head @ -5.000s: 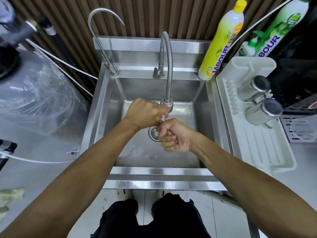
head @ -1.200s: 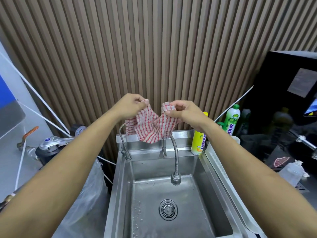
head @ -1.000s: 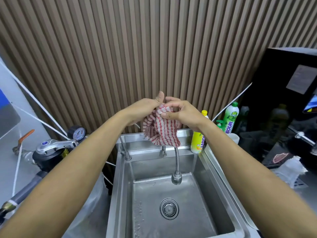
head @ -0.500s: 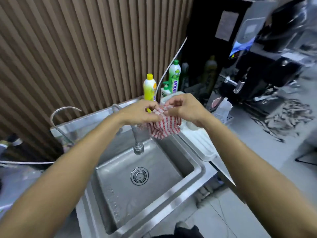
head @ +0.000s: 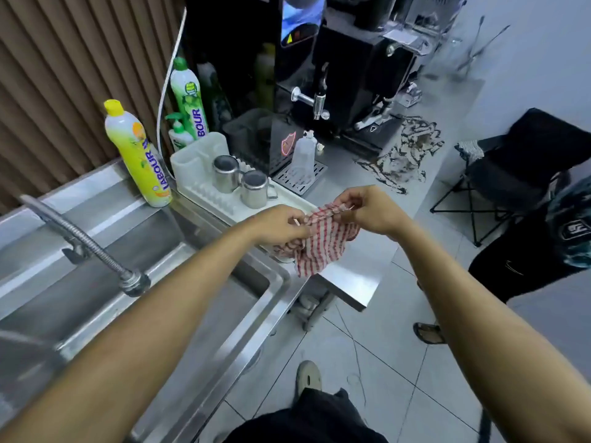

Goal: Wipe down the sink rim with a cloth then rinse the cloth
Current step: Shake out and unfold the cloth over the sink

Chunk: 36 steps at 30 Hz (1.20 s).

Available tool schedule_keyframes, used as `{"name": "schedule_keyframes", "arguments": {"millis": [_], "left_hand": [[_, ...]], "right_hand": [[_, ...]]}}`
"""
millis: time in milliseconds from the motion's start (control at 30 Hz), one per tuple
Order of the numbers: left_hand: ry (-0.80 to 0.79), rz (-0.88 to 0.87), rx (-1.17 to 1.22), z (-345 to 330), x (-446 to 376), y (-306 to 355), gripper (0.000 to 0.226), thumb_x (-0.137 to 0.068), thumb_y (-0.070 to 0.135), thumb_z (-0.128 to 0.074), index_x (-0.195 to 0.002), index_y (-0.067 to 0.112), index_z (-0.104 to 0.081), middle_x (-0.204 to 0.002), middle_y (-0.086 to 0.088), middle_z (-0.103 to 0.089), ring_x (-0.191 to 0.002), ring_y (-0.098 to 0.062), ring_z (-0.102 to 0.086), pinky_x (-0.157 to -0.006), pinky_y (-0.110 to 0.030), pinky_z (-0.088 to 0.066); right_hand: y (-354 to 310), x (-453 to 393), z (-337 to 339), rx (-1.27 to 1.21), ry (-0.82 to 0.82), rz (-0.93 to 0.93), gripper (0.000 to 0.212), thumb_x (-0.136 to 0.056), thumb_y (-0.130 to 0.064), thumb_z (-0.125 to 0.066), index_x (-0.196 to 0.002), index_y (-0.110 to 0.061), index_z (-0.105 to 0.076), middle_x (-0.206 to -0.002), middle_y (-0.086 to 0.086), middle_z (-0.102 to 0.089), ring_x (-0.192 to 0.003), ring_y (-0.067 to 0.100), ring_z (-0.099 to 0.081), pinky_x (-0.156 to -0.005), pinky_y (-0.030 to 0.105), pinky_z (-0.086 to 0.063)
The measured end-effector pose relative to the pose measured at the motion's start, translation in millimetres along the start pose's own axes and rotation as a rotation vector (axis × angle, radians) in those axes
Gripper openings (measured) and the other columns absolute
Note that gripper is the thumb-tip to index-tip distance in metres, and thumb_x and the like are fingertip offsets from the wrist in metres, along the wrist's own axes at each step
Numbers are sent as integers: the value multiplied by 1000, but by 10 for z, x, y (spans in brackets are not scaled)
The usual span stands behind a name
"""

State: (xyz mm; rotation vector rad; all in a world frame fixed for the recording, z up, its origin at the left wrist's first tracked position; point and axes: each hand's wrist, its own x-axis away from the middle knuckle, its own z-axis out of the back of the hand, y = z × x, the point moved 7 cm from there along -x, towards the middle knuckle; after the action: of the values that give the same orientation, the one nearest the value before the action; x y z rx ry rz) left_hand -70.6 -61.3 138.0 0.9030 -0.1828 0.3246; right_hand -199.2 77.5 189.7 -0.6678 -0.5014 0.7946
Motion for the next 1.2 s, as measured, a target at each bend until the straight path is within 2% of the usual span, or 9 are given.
{"name": "schedule_keyframes", "arguments": {"millis": [133,333,467,633,700,800,967,1100,1200], "left_hand": [[-84,71,225,-666,-435,-27,36,-94,48,-67,-119,22,-68,-110,3,-74,-95,-14,-72,-88,-37,-59],[-138,321,572,-1278,-1058,-281,37,-95,49,-66,-119,22,-65,-110,0,-76,-97,-20,-75,-90,-44,-60],[148,371,42,-1119,-1244,-573,43,-99,43,-57,-135,18,-54,-130,-5,-64,-112,-27,-64,-91,-40,-53],[365,156,-215,-1329,-1112,-563,40,-103,29,-48,-142,20,-49,-138,-6,-56,-116,-29,-59,-90,-46,-53],[300,42,-317,-1592,-1113,-506,51,-103,32,-43,-152,17,-43,-155,-6,-42,-137,-29,-46,-108,-46,-44],[119,21,-452,-1986,-1129,-559,69,-103,52,-12,-163,19,-15,-171,1,-4,-158,-20,-2,-125,-38,-12],[103,86,-546,-2205,-1107,-691,67,-106,56,-10,-163,20,-14,-170,4,1,-157,-15,3,-123,-35,11],[91,142,-541,-2196,-1119,-695,65,-105,58,-8,-158,30,17,-159,16,35,-145,-7,38,-110,-30,36],[56,159,-512,-2209,-1123,-697,65,-107,55,-13,-154,32,26,-154,18,43,-140,-6,44,-108,-30,37]], "right_hand": [[652,-173,100,54,-91,-109,16,-87,-7,-78,-102,-13,-75,-101,7,-77,-94,28,-73,-84,44,-63],[1245,-752,82,189,-190,-112,25,-87,-7,-74,-109,-19,-71,-111,3,-73,-108,25,-69,-86,31,-54],[1446,-1097,-348,398,-260,112,72,-91,-20,-73,-155,-18,-40,-162,11,-39,-149,32,-34,-123,41,-28],[1886,-722,-875,477,-182,294,62,-107,-38,-36,-163,-14,-24,-171,11,-15,-159,32,-9,-130,43,-4],[2091,-528,-1001,491,-156,314,62,-109,-41,-25,-164,-13,-20,-172,9,-9,-160,28,0,-129,37,6],[2412,-405,-1082,522,-168,224,66,-107,-49,-8,-165,-18,-10,-172,4,1,-159,20,11,-128,41,7],[2602,-402,-1140,577,-206,225,62,-107,-46,-7,-165,-24,-3,-173,3,6,-159,19,13,-130,45,2],[2619,-409,-1154,638,-209,271,59,-108,-45,-11,-165,-30,-3,-173,3,5,-160,22,11,-130,45,-1],[2630,-400,-1161,622,-206,259,59,-108,-47,-11,-165,-32,-3,-173,1,6,-159,21,12,-130,44,0]]}}
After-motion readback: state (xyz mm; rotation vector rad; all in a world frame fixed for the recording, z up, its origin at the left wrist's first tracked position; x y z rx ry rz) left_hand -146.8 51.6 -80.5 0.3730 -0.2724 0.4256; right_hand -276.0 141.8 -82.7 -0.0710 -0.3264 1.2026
